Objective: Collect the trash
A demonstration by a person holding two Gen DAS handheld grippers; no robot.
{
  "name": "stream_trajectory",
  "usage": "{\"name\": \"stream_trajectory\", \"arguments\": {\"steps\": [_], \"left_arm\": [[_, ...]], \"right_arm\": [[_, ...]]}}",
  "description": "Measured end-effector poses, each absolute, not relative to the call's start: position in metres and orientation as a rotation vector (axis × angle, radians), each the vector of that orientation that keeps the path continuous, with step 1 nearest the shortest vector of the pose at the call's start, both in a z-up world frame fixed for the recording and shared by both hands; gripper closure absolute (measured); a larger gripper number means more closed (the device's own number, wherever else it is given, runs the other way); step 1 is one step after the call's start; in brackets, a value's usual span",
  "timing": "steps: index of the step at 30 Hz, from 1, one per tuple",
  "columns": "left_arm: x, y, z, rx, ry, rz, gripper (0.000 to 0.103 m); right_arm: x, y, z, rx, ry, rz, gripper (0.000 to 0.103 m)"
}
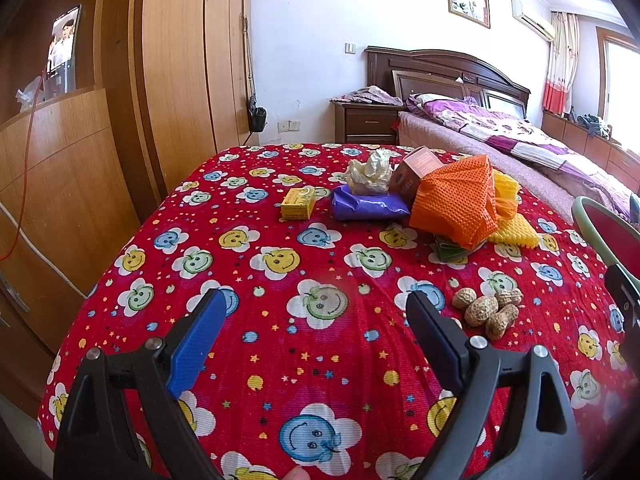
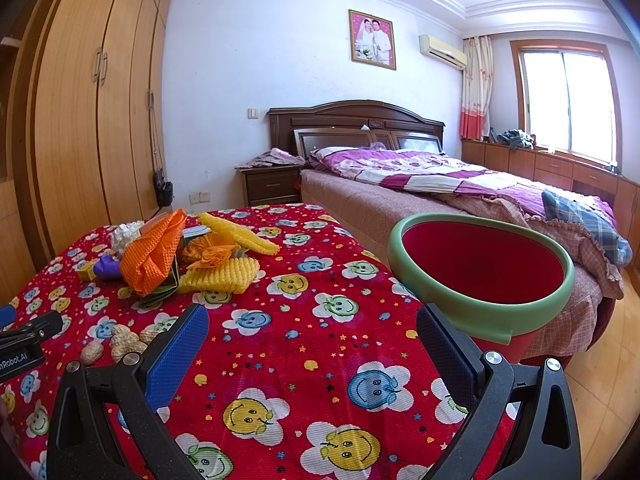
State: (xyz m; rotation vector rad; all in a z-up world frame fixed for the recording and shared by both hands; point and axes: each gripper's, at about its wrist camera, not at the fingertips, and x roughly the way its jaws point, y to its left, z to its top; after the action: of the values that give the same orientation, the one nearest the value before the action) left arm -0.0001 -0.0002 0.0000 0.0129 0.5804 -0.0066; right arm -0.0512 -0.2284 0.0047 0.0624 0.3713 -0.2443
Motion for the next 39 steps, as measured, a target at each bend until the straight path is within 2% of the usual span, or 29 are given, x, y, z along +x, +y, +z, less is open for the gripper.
{"name": "stream_trajectory", "arguments": {"steps": [26,39], "left_arm": [[0.002,-0.007,-0.007,0.034,0.596,-0.019,0.012],[0.055,-0.001,0.008,0.085,0.754,-0.064,0.014]], "right_arm": [[-0.047,-0.237,0.002,0.095,0.408,-0.238,0.0],[-0.029,-0.245,0.009,0.122,0.525,-0.21,0.0]]}}
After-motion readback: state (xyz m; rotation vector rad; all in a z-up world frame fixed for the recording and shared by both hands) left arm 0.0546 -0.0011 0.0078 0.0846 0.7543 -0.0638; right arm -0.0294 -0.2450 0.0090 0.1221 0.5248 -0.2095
